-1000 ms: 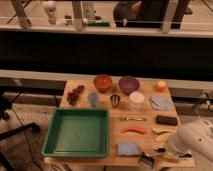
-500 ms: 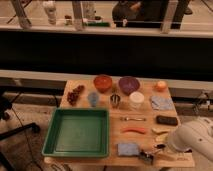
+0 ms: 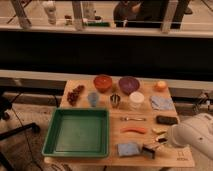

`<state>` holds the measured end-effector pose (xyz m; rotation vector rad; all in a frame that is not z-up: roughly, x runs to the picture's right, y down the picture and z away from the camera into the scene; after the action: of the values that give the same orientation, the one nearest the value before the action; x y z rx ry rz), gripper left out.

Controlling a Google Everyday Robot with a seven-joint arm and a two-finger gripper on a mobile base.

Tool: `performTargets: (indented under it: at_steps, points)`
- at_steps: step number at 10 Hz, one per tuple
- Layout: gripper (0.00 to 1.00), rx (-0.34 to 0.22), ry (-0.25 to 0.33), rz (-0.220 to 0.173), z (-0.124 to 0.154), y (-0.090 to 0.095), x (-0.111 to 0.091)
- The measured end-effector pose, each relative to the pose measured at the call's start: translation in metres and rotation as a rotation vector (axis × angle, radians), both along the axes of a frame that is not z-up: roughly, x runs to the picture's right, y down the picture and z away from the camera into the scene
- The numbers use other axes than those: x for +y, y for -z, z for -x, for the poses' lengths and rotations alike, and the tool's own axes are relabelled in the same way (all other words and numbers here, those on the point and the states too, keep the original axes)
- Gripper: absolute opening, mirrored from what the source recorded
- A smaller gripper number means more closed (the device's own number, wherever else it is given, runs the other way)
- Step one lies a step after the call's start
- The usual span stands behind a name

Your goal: Place brush in metal cup

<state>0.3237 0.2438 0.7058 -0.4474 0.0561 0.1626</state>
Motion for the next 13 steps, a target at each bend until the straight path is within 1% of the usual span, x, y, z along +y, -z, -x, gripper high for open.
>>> performTargets:
  at_steps: [2, 4, 6, 8, 9, 10, 12, 13]
  points:
    - [0.0, 0.017, 0.014, -0.027, -0.003, 0.009, -0.011]
    - [0.0, 0.039, 0.039, -0.063, -0.007, 0.021, -0.025]
    - [0.0, 0.048, 0.059, -0.09, -0.006, 0.029, -0.036]
    - [0.0, 0.054, 0.082, -0.125, -0.003, 0.041, -0.051]
    - [0.0, 0.054, 0.088, -0.133, -0.002, 0.042, -0.055]
    - [0.0, 0.054, 0.102, -0.15, 0.0, 0.046, -0.066]
    - [0.0, 0.057, 0.119, -0.168, 0.002, 0.048, -0.077]
    - [0.0, 0.056, 0.13, -0.181, 0.005, 0.048, -0.086]
